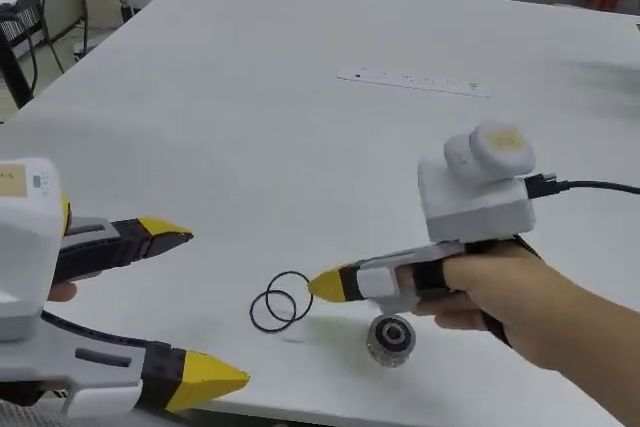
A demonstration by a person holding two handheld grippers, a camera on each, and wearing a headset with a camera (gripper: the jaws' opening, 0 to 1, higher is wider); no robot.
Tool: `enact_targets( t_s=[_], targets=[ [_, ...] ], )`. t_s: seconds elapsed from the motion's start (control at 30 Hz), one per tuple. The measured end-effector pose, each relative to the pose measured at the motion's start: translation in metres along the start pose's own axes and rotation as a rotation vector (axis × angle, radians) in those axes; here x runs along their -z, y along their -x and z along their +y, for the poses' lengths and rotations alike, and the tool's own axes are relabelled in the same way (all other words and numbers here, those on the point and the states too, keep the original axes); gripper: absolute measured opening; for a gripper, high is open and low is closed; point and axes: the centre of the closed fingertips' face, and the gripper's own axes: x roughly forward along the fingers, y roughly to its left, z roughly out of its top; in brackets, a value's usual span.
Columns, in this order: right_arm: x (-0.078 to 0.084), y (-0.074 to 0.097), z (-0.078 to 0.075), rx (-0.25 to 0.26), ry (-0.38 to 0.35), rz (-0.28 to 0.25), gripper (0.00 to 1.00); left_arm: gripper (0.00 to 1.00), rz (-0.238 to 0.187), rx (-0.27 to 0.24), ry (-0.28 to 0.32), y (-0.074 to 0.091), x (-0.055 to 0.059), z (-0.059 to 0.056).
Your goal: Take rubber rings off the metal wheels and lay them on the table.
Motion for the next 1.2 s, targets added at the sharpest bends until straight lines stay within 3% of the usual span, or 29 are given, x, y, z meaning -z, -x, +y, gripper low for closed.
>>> enact_targets(
  t_s=[0.2, 0.77, 1.03, 1.2],
  targets=[
    [0.003, -0.005, -0.004, -0.005, -0.05, -0.008, 0.0, 0.84, -0.004, -0.01, 0.005, 0.001, -0.001, 0.001],
    [0.01, -0.005, -0.016, 0.043, -0.015, 0.019, 0.0, 0.84, -0.011, -0.018, 0.027, 0.001, -0.001, 0.002],
    [0.007, 0.002, -0.017, 0.065, 0.031, 0.027, 0.04, 0.84, -0.011, -0.01, 0.038, 0.0, 0.0, 0.0],
    [0.001, 0.011, -0.011, 0.067, 0.118, 0.02, 0.06, 0.84, -0.014, -0.005, 0.039, 0.0, -0.001, -0.001]
  ],
)
